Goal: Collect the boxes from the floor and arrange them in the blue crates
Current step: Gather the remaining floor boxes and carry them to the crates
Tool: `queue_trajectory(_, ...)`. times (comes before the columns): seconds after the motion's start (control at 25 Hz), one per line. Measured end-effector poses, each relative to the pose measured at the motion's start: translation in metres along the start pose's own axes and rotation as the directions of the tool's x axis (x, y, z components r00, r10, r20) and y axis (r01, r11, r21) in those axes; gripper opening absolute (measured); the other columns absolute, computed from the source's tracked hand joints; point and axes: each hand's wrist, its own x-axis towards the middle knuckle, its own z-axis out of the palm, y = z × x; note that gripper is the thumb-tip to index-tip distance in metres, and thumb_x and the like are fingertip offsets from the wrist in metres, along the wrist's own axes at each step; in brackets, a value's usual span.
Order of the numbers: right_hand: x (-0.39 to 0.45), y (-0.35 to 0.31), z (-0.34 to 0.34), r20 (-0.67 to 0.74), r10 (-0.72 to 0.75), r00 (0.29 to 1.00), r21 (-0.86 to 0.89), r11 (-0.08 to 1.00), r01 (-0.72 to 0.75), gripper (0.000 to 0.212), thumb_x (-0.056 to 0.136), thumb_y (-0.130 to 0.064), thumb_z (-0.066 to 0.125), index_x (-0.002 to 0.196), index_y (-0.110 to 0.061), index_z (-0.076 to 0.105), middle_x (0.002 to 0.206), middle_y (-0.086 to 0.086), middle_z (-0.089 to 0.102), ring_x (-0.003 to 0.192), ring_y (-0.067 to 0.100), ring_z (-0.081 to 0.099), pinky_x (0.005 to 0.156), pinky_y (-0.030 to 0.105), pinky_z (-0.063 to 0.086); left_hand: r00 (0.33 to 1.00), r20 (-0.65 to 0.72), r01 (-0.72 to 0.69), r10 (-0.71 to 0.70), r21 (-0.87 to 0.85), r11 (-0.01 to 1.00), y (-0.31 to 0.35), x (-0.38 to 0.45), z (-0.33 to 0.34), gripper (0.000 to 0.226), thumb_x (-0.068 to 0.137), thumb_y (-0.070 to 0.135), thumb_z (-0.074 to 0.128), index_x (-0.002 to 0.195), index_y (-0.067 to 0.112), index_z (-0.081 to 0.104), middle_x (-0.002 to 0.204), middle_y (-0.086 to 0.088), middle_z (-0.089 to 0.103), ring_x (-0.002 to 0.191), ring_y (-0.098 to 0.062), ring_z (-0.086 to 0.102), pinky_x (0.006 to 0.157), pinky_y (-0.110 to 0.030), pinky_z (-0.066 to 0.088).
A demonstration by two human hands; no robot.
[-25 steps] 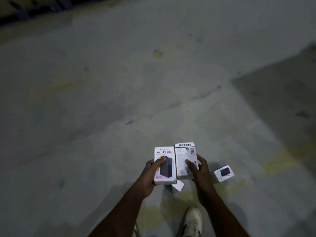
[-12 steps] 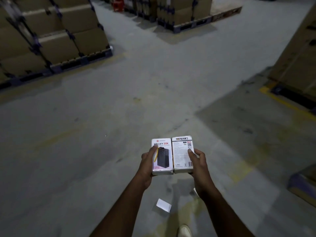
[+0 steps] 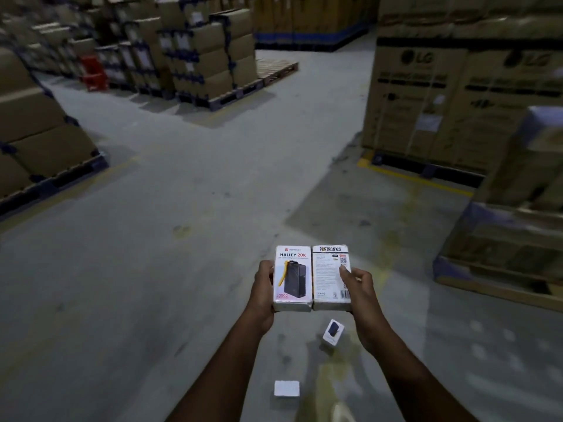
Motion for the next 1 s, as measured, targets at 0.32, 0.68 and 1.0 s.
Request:
queue_trajectory(0.32, -0.056, -0.017, -0.085, -0.274, -0.060, 0.960, 0.093, 0.992, 0.089, 0.034, 0.095, -0.026, 0.062, 0.120, -0.016, 0.040, 0.114, 0.007, 0.064, 0.090, 0.017, 0.067, 0.070, 0.031, 0.051, 0.966, 0.259, -0.023, 0.000, 0.087, 0.996, -0.010, -0.030, 0.088, 0.051, 0.095, 0.058, 0.050, 0.126, 0.022, 0.068, 0.120, -0.006, 0.073, 0.106, -0.024, 0.069, 0.085, -0.038, 0.052)
queue_trajectory(0.68, -0.119, -0.044, -0.259, -0.567, -0.223, 0.793, -0.020, 0.966, 0.257, 0.051, 0.087, -0.019, 0.073, 0.124, -0.024, 0.039, 0.123, 0.007, 0.057, 0.103, 0.018, 0.065, 0.079, 0.032, 0.056, 0.744, 0.636, 0.097, -0.205, 0.201, 0.975, -0.053, -0.089, 0.267, 0.057, 0.097, 0.062, 0.044, 0.133, 0.023, 0.063, 0.130, -0.012, 0.068, 0.118, -0.034, 0.065, 0.107, -0.057, 0.045)
queue_trajectory(1.0, -0.202, -0.053, -0.456, -0.741, -0.272, 0.613, -0.090, 0.946, 0.311, 0.051, 0.081, -0.029, 0.078, 0.119, -0.028, 0.044, 0.127, 0.003, 0.055, 0.110, 0.012, 0.060, 0.093, 0.042, 0.055, 0.569, 0.768, 0.044, -0.295, 0.330, 0.943, -0.130, -0.169, 0.469, 0.059, 0.086, 0.056, 0.061, 0.135, 0.022, 0.061, 0.128, -0.009, 0.069, 0.113, -0.028, 0.067, 0.107, -0.054, 0.046)
